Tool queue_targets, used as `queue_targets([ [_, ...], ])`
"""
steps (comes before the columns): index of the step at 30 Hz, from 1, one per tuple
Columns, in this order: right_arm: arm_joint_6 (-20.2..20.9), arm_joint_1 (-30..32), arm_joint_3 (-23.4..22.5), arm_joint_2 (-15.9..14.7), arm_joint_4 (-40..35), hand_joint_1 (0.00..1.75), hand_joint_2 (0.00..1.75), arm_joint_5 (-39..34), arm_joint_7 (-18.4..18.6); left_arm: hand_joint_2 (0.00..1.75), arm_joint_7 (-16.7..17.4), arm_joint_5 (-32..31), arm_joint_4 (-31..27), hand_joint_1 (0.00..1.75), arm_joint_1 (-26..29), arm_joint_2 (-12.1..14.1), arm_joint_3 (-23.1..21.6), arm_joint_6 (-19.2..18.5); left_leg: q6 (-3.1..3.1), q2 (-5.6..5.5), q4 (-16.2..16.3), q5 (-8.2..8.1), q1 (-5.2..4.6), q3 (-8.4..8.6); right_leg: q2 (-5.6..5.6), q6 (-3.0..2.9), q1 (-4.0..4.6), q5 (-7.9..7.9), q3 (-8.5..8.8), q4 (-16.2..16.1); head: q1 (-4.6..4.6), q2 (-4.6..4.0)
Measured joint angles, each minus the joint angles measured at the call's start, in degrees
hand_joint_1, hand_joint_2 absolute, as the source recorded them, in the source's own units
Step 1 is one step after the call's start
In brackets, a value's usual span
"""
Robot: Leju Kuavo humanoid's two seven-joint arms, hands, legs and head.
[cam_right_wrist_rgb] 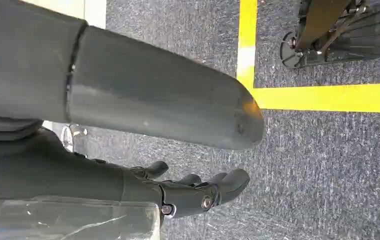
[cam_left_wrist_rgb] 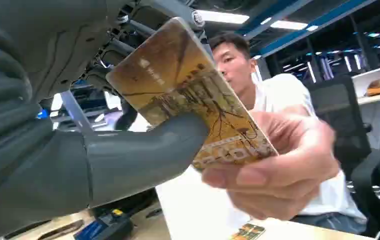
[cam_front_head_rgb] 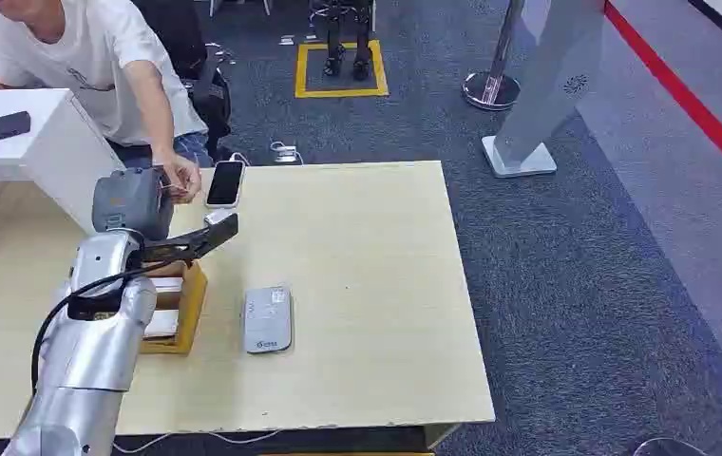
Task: Pass the card to the sensor for recognition and then transmit it.
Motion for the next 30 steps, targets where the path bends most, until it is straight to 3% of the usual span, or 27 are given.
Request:
queue_targets([
  [20,0.09,0.01,0.00,0.00,0.00,0.00,0.00,0.09,-0.11,1.75,-1.07,0.00,-0.48,1.75,0.48,-0.11,0.00,0.31,0.00,0.00,0.00,0.00,0.00,0.00,0.00,0.00,0.00,0.00,0.00,0.00,0.00,0.00],
  [25,0.11,0.01,0.00,0.00,0.00,0.00,0.00,-0.35,-0.20,1.75,-3.54,0.00,-1.40,1.75,2.69,-1.40,-0.33,1.49,0.00,0.00,0.00,0.00,-0.01,0.01,0.00,0.00,0.00,0.00,0.00,0.00,0.02,0.00],
  [30,0.11,0.02,0.00,0.00,0.00,0.00,0.00,-0.52,-0.22,1.75,-3.83,0.00,-2.34,1.75,5.92,-2.64,-2.34,3.02,0.01,0.00,0.00,-0.01,-0.01,0.00,0.00,0.02,0.00,-0.01,-0.01,0.00,0.02,0.00],
])
